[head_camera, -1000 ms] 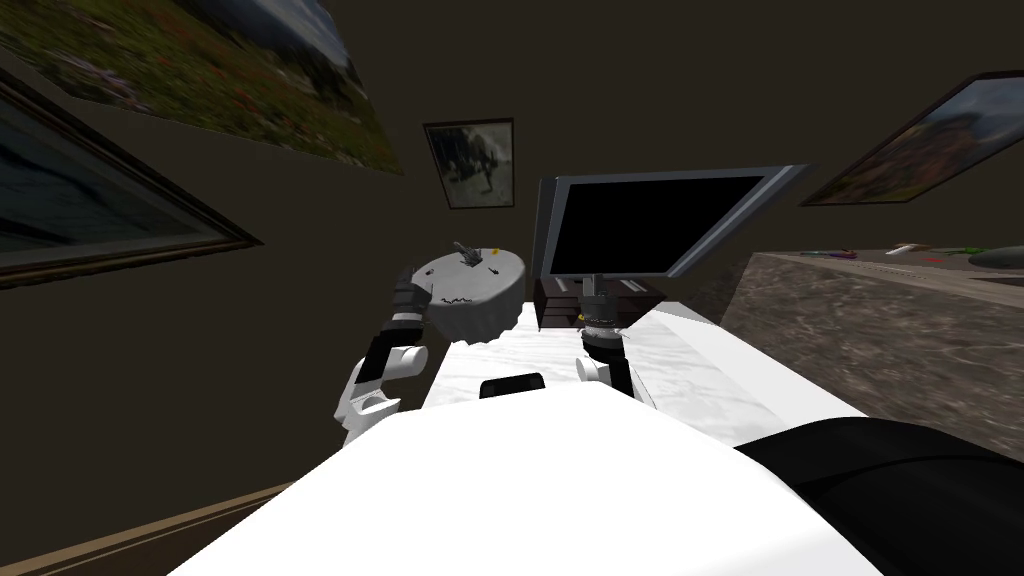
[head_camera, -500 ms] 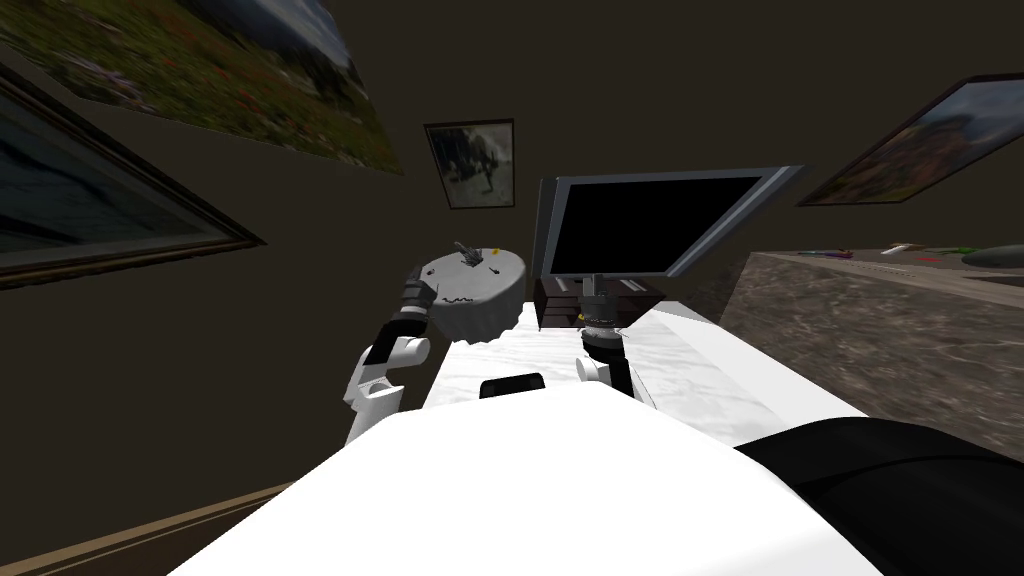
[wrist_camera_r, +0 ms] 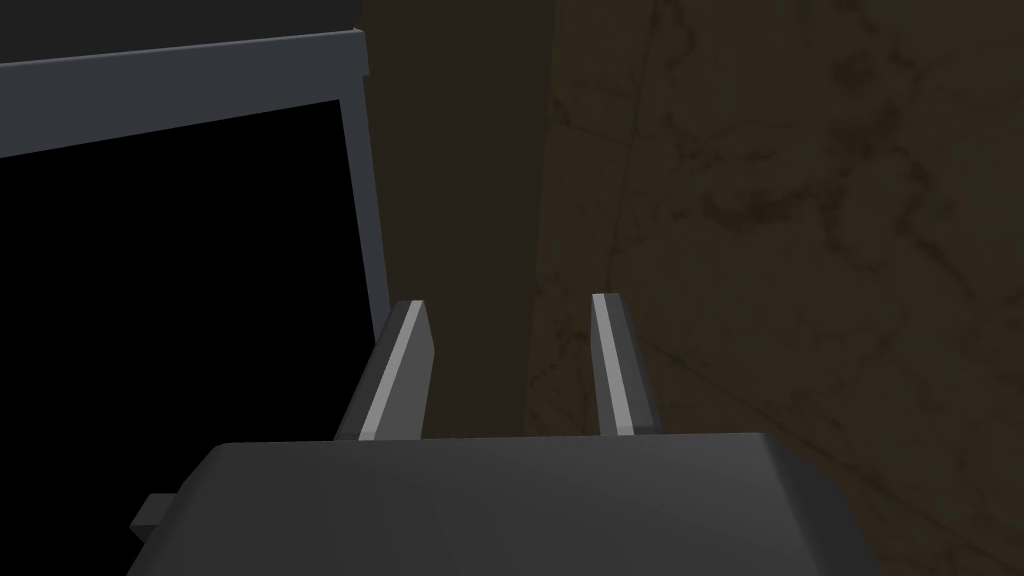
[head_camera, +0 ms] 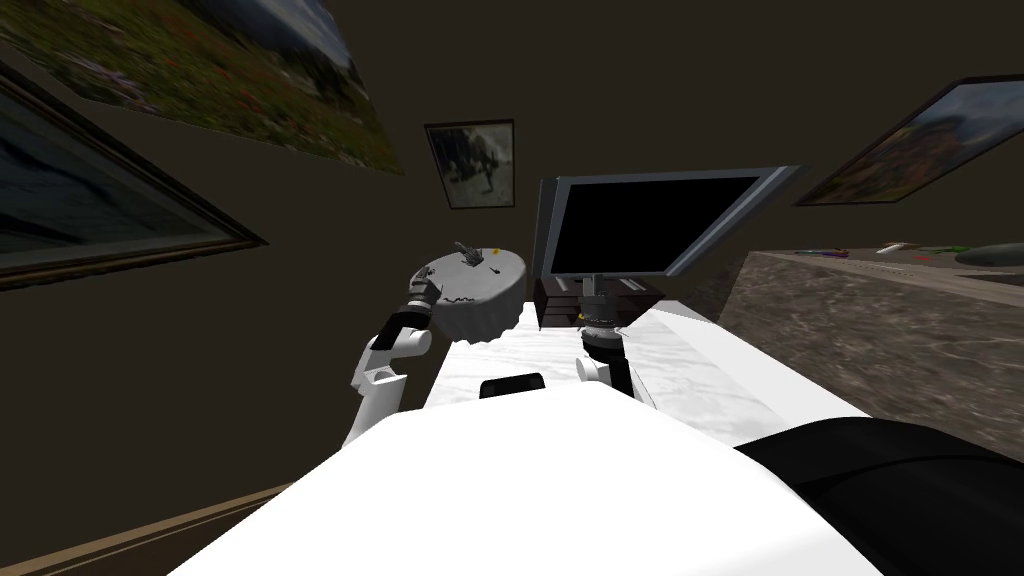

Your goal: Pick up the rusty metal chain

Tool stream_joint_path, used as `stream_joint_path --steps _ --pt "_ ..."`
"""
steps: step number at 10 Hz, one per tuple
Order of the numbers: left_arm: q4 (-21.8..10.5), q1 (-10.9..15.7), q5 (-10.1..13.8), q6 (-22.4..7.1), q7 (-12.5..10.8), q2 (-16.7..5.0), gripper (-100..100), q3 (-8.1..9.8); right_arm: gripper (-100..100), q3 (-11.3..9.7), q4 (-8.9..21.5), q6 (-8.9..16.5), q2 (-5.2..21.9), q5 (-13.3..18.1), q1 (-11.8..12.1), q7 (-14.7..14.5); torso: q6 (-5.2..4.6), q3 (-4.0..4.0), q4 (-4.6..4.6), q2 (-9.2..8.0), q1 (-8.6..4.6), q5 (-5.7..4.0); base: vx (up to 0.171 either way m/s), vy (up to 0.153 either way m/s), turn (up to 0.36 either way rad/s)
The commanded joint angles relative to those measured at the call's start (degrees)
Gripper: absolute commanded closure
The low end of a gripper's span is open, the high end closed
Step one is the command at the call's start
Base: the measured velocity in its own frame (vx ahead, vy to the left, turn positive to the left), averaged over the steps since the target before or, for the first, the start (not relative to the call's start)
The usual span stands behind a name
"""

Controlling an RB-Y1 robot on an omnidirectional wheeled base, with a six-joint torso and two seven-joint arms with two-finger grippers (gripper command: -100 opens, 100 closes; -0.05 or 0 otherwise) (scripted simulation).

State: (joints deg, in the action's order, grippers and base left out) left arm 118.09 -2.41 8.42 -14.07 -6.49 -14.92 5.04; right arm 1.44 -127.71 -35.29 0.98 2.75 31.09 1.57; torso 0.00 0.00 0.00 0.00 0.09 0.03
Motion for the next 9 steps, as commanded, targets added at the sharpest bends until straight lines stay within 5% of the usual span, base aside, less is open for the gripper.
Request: stream_joint_path --steps 1,5,9 --pt "-1.1 2.3 0.0 -2.9 -0.3 0.0 -100 -0.07 0 0.0 0.0 0.0 0.0 0.0 0.0 0.0 0.00 0.00 0.00 0.00 0.00 0.00 -0.008 0.021 -0.010" --pt "-3.3 5.3 0.3 -8.5 -1.1 -0.5 -100 -0.10 0 0.0 0.0 0.0 0.0 0.0 0.0 0.0 0.01 -0.01 0.00 -0.01 -0.03 -0.01 -0.005 0.015 -0.005" --pt "-8.0 11.4 1.0 -15.8 -2.9 -1.4 -100 -0.19 0 0.0 0.0 0.0 0.0 0.0 0.0 0.0 0.01 -0.02 0.00 -0.03 0.01 0.00 -0.013 0.025 -0.011"
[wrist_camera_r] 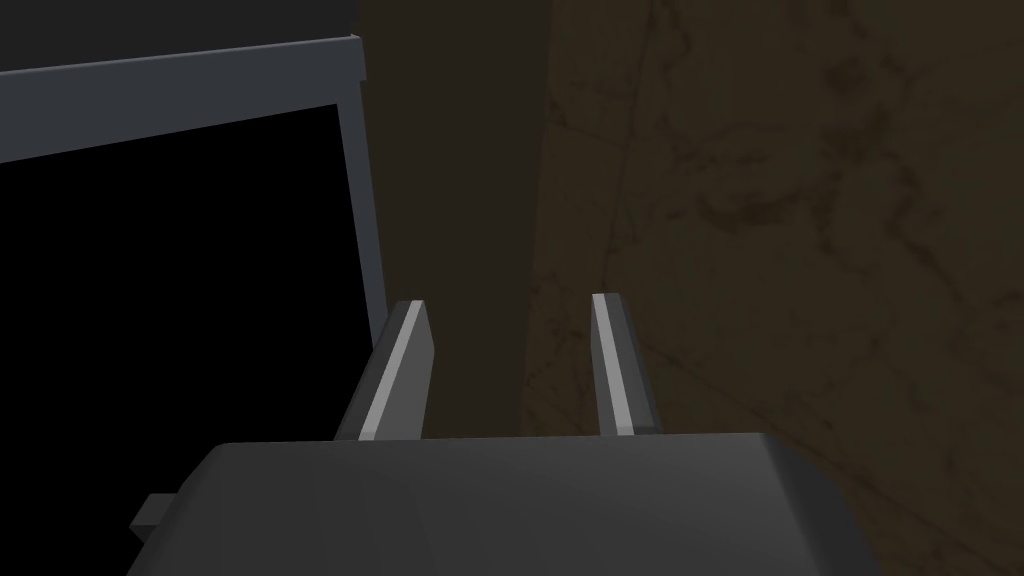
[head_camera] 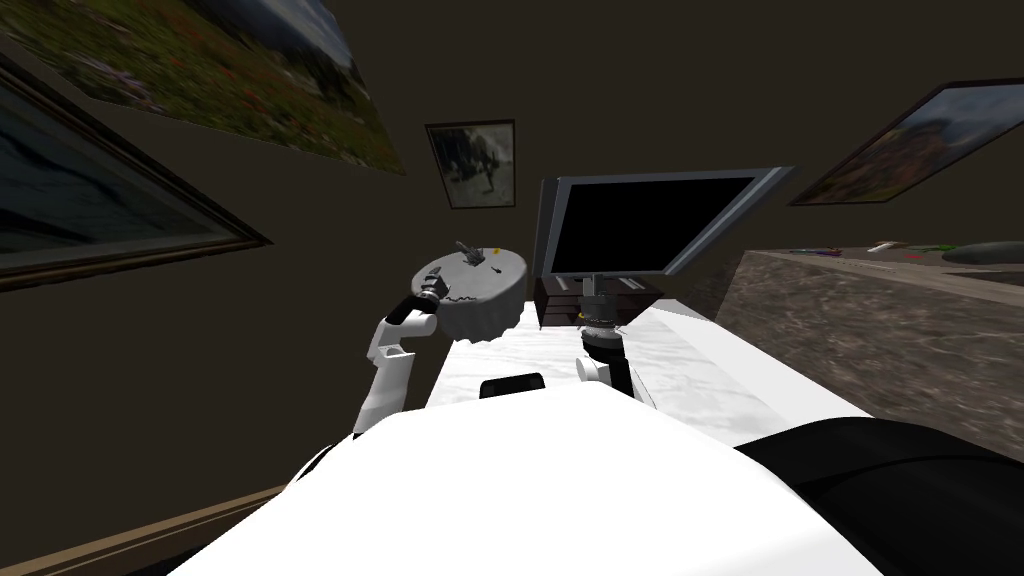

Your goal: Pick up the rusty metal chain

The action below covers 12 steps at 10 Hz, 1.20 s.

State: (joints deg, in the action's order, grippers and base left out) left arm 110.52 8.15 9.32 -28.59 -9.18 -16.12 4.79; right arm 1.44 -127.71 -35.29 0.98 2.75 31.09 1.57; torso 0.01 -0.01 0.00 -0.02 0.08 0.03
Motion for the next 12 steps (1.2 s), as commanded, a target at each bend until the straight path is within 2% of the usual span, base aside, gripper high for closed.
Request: stream_joint_path --steps 1,2,4,5,7,8,10,11,12 --pt "-0.4 0.9 0.1 -2.7 -0.2 -0.2 -100 0.05 0 0.0 0.0 0.0 0.0 0.0 0.0 0.0 0.00 0.00 0.00 0.00 0.00 0.00 -0.003 0.011 -0.002" --pt "-2.8 3.5 0.5 -4.3 -1.0 -0.5 -100 -0.01 0 0.0 0.0 0.0 0.0 0.0 0.0 0.0 0.01 0.01 0.01 0.01 -0.04 -0.01 -0.013 0.021 -0.007" --pt "-2.8 3.9 0.5 -7.0 -1.0 -0.5 -100 -0.01 0 0.0 0.0 0.0 0.0 0.0 0.0 0.0 0.01 0.00 0.00 0.00 -0.01 0.00 -0.008 0.018 -0.006" --pt "-5.1 6.6 0.9 -8.9 -1.9 -0.7 -100 -0.07 0 0.0 0.0 0.0 0.0 0.0 0.0 0.0 0.01 0.00 0.00 0.00 -0.05 -0.01 -0.014 0.025 -0.008" --pt "-5.1 7.0 0.9 -11.5 -1.9 -0.7 -100 -0.07 0 0.0 0.0 0.0 0.0 0.0 0.0 0.0 0.01 -0.01 0.00 -0.01 -0.02 0.00 -0.011 0.016 -0.006" --pt "-7.5 9.7 1.3 -13.6 -2.8 -0.9 -100 -0.13 0 0.0 0.0 0.0 0.0 0.0 0.0 0.0 0.02 0.00 0.00 0.00 -0.05 -0.01 -0.018 0.019 -0.002" --pt "-7.5 10.0 1.3 -15.9 -2.8 -0.9 -100 -0.13 0 0.0 0.0 0.0 0.0 0.0 0.0 0.0 0.01 -0.01 0.00 -0.03 -0.01 0.00 -0.012 0.021 -0.008" --pt "-9.7 12.7 1.7 -18.2 -3.7 -1.0 -100 -0.18 0 0.0 0.0 0.0 0.0 0.0 0.0 0.0 0.02 -0.01 0.00 -0.01 -0.04 0.00 -0.020 0.027 -0.001" --pt "-9.7 13.0 1.7 -19.7 -3.7 -1.0 -100 -0.18 0 0.0 0.0 0.0 0.0 0.0 0.0 0.0 0.00 -0.01 0.00 -0.03 0.00 0.00 -0.019 0.024 -0.011"
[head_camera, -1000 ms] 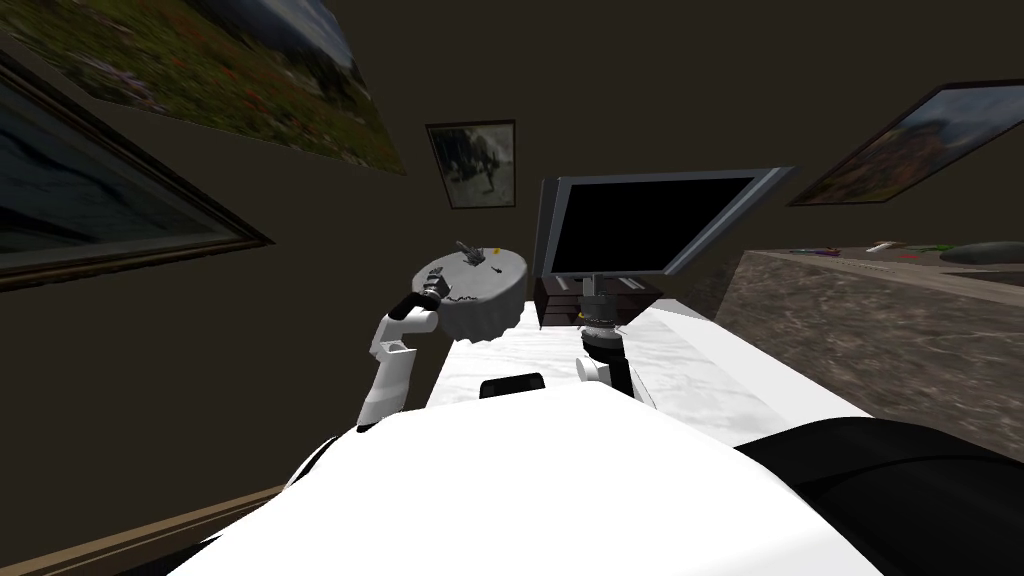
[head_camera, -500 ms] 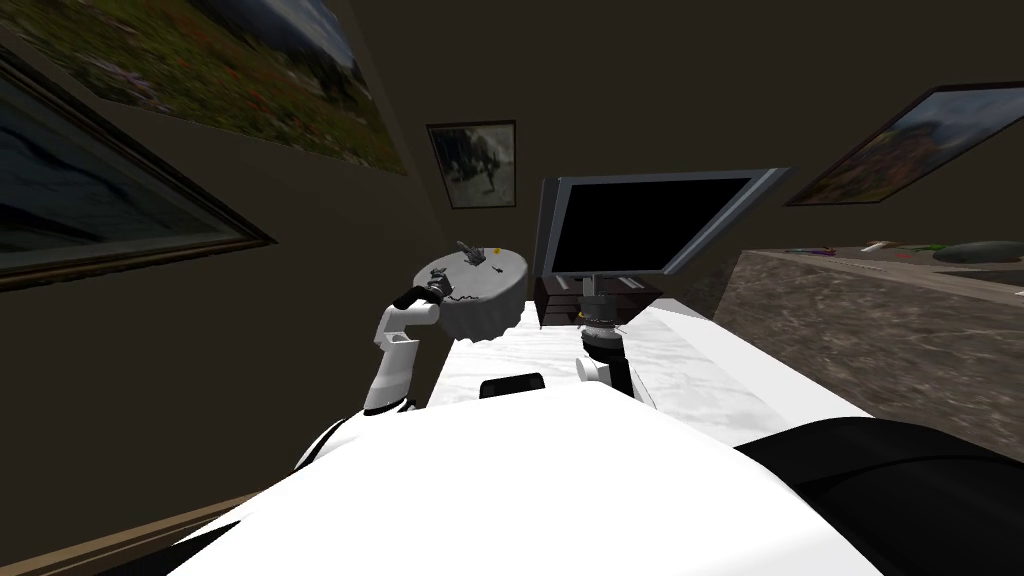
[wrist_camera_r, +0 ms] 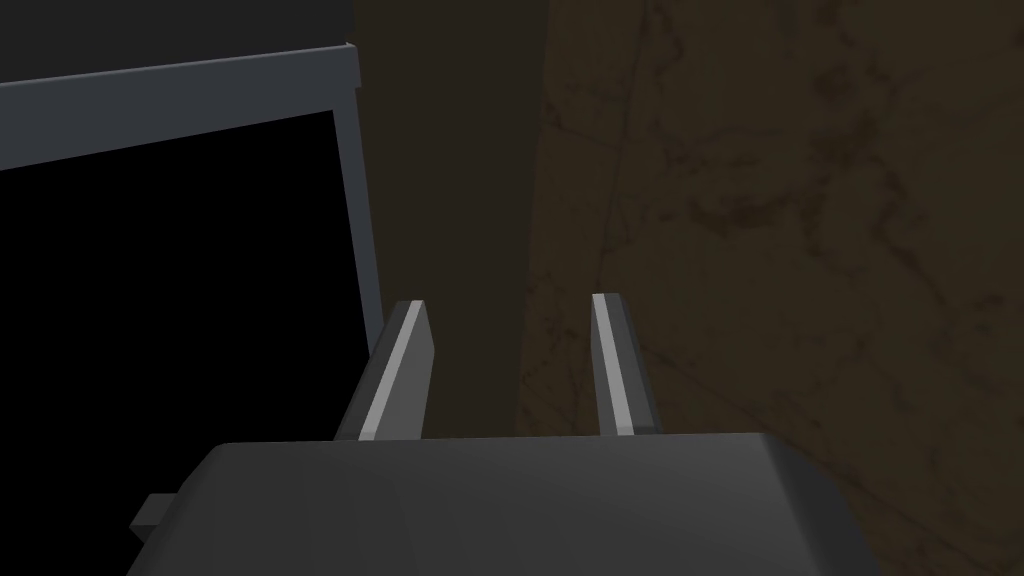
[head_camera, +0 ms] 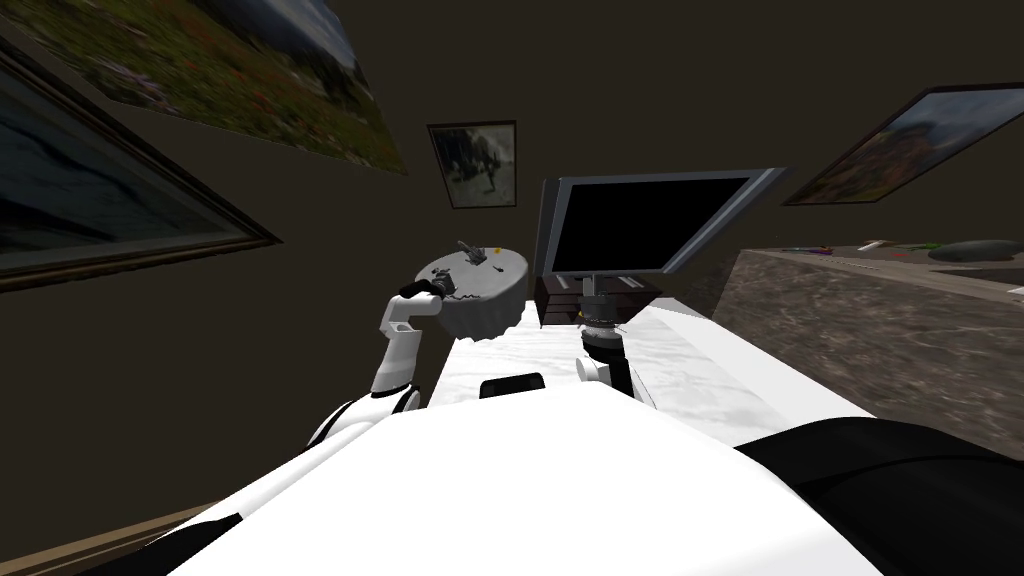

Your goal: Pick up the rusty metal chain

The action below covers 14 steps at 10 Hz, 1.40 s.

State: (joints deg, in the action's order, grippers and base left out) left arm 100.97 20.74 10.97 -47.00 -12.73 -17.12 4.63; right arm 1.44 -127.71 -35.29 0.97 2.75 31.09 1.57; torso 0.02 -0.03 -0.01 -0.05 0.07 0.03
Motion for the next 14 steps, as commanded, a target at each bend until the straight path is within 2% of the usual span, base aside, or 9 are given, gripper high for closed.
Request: stream_joint_path --steps 1,2,4,5,7,8,10,11,14 --pt "-0.1 0.4 0.0 -1.8 -0.2 0.0 -100 -0.02 0 0.0 0.0 0.0 0.0 0.0 0.0 0.0 0.00 0.00 0.00 0.00 0.00 0.00 -0.008 0.007 -0.002" --pt "-2.3 3.2 0.4 -4.0 -1.0 0.0 -100 -0.06 0 0.0 0.0 0.0 0.0 0.0 0.0 0.0 0.01 0.01 0.00 0.02 -0.04 -0.01 -0.022 0.015 -0.002" --pt "-2.3 3.4 0.4 -6.2 -1.0 0.0 -100 -0.06 0 0.0 0.0 0.0 0.0 0.0 0.0 0.0 0.00 -0.01 0.00 -0.02 -0.01 0.00 -0.016 0.018 -0.005" --pt "-4.4 6.0 0.8 -8.4 -1.9 0.1 -100 -0.10 0 0.0 0.0 0.0 0.0 0.0 0.0 0.0 0.01 0.00 0.00 0.01 -0.03 -0.01 -0.020 0.024 -0.003" --pt "-4.4 6.2 0.8 -10.4 -1.9 0.1 -100 -0.10 0 0.0 0.0 0.0 0.0 0.0 0.0 0.0 0.01 -0.01 0.00 -0.01 0.01 0.00 -0.014 0.020 -0.005" --pt "-6.4 9.0 1.1 -12.7 -2.7 0.1 -100 -0.14 0 0.0 0.0 0.0 0.0 0.0 0.0 0.0 0.01 0.01 0.00 0.01 -0.03 0.00 -0.018 0.016 0.000" --pt "-6.4 9.0 1.1 -14.7 -2.7 0.1 -100 -0.14 0 0.0 0.0 0.0 0.0 0.0 0.0 0.0 0.01 0.00 0.00 0.00 -0.02 0.00 -0.013 0.015 -0.005" --pt "-8.4 11.5 1.5 -16.9 -3.5 0.3 -100 -0.18 0 0.0 0.0 0.0 0.0 0.0 0.0 0.0 0.01 0.01 0.01 0.01 -0.04 -0.01 -0.020 0.023 -0.002" --pt "-10.3 13.9 1.8 -21.2 -4.2 0.4 -100 -0.23 0 0.0 0.0 0.0 0.0 0.0 0.0 0.0 0.01 0.01 0.01 0.02 -0.04 0.00 -0.011 0.016 -0.005"
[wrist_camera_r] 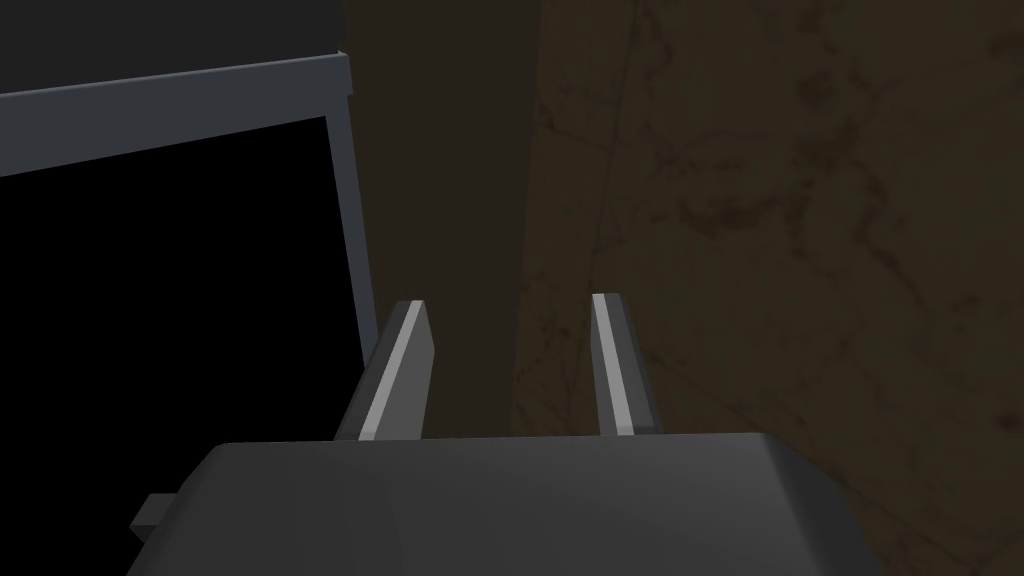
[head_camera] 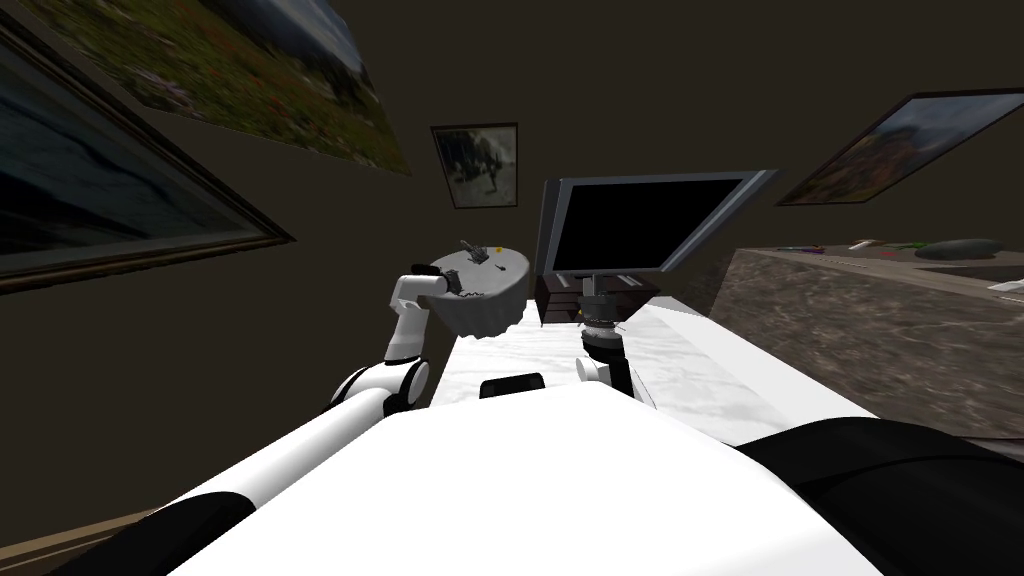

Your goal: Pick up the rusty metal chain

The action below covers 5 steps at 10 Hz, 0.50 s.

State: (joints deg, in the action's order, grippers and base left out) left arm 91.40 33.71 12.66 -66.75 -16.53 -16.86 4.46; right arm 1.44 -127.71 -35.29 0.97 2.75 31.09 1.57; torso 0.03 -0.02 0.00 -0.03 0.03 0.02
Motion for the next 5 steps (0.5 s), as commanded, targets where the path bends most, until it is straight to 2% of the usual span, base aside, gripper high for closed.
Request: stream_joint_path --steps 1,2,4,5 --pt "-0.7 1.0 0.1 -2.9 -0.4 0.1 -100 -0.06 0 0.0 0.0 0.0 0.0 0.0 0.0 0.0 0.00 0.00 0.00 0.00 0.00 0.00 -0.009 0.018 -0.009" --pt "-2.6 3.2 0.4 -4.6 -1.1 0.2 -100 -0.11 0 0.0 0.0 0.0 0.0 0.0 0.0 0.0 0.01 0.00 0.00 -0.01 0.01 0.01 -0.007 0.026 -0.010" --pt "-2.6 3.2 0.4 -7.1 -1.1 0.2 -100 -0.11 0 0.0 0.0 0.0 0.0 0.0 0.0 0.0 0.01 0.01 0.01 0.02 0.02 0.01 -0.001 0.014 -0.004" --pt "-4.3 5.3 0.6 -9.1 -1.8 0.4 -100 -0.16 0 0.0 0.0 0.0 0.0 0.0 0.0 0.0 0.01 0.01 0.01 0.02 -0.01 0.01 0.006 0.011 -0.006"
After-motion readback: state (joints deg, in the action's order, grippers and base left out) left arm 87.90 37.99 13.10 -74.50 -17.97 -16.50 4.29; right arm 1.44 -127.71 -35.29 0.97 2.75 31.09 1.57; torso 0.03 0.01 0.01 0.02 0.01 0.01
